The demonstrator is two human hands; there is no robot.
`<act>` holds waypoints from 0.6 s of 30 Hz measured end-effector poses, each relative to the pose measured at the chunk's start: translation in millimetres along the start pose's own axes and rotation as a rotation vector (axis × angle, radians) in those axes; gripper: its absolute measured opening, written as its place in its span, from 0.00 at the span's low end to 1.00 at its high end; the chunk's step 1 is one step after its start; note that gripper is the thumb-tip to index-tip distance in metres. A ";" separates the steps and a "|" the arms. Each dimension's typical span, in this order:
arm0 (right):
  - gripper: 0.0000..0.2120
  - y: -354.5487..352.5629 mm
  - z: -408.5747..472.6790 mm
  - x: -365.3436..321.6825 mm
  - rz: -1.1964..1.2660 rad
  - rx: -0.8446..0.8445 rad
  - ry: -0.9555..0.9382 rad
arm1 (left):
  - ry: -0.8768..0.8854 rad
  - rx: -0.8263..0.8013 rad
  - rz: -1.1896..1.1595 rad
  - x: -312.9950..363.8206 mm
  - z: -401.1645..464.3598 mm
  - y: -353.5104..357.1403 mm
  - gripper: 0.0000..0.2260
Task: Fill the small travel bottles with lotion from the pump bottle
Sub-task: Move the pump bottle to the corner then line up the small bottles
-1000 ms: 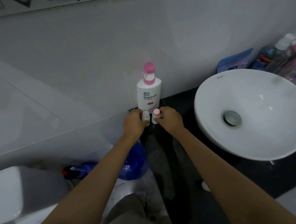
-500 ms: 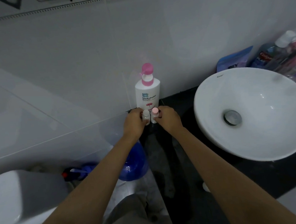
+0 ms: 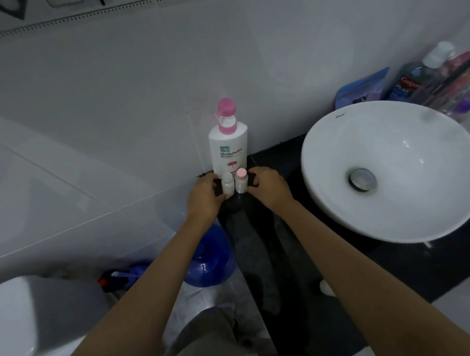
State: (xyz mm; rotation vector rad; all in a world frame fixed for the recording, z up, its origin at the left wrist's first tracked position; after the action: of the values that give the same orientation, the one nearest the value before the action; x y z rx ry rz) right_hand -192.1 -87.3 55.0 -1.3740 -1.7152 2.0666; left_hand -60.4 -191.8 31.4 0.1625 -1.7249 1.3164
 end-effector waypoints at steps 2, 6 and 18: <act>0.21 -8.1 -7.6 0.2 0.002 -0.004 0.005 | 0.028 0.038 0.058 -2.9 -7.9 -7.7 0.19; 0.24 -28.3 -35.2 4.4 0.060 0.044 0.028 | 0.196 0.115 0.158 -6.8 -32.6 -17.9 0.18; 0.19 -91.9 -210.2 60.3 0.106 0.498 0.139 | 0.865 -0.365 0.402 -21.8 -124.1 33.3 0.25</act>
State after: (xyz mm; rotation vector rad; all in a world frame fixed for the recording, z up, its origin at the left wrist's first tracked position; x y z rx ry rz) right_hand -121.1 132.1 110.4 -1.4172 -0.9957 2.1869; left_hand 4.2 -85.8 -8.1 -0.8801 -1.2187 1.0687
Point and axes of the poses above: each hand's wrist, its own z-axis towards the middle knuckle, its own y-axis out of the palm, x = y × z, the point moved 2 cm from there along z, towards the middle knuckle, and after that the axes turned 10 degrees about x, right-handed, at the moved point
